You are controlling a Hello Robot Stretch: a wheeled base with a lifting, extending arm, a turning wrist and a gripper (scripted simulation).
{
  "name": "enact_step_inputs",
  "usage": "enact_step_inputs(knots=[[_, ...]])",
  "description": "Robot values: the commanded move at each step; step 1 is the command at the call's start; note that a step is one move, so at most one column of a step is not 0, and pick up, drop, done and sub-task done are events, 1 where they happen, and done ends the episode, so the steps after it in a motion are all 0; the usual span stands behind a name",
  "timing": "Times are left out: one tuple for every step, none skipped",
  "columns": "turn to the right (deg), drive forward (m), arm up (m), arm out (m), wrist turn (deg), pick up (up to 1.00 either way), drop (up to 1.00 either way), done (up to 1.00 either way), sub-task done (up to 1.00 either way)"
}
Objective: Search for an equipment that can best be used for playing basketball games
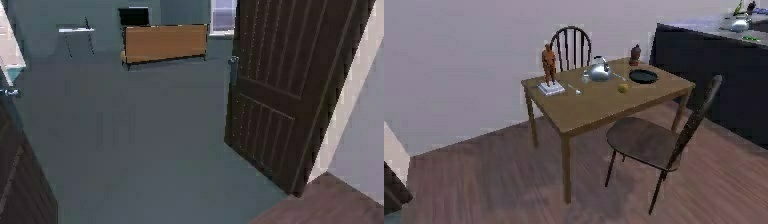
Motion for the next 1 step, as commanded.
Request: enact_step_inputs(knots=[[-15.0,0.00,0.00,0.00,0.0,0.00,0.00,0.00,0.00]])
